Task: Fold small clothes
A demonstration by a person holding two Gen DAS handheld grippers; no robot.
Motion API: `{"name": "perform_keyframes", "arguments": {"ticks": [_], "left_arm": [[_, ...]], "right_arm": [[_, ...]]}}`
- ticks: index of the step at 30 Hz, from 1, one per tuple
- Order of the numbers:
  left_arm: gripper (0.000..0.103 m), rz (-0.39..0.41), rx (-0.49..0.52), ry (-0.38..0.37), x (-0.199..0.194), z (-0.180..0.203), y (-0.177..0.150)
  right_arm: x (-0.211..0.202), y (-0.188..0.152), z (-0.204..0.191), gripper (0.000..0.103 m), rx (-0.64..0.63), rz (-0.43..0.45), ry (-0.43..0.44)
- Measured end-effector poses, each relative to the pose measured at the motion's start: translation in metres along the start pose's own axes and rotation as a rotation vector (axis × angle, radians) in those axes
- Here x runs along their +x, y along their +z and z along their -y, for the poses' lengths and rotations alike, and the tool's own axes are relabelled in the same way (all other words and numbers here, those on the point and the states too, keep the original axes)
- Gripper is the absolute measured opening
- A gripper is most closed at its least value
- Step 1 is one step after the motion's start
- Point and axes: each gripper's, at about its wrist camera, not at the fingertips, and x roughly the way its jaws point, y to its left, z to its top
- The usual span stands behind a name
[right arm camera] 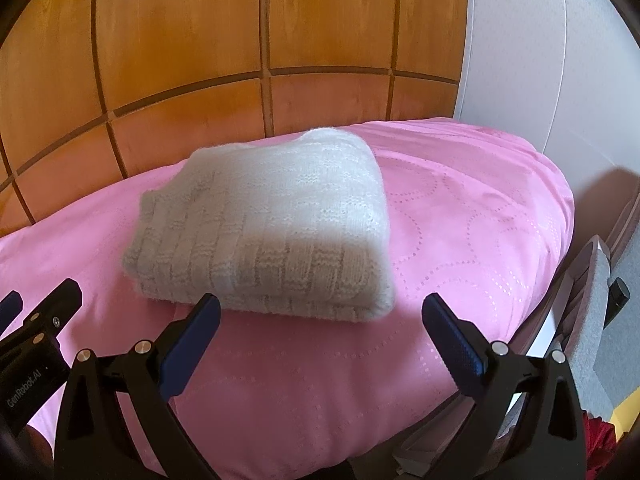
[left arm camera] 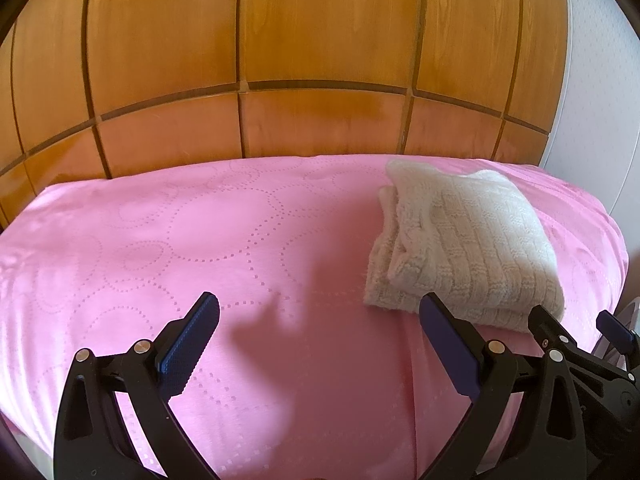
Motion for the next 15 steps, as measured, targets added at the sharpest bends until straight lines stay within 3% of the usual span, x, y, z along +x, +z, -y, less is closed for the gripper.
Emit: {"name": "perform_keyframes", "arguments": {"ticks": [15], "left_arm": [[0.099, -0.001, -0.007, 0.008, -0.0025, -0.0018, -0.0008]], "right_arm": [[0.0026, 0.0009, -0.0017, 0.101, -0.007, -0.005, 0.011]]}}
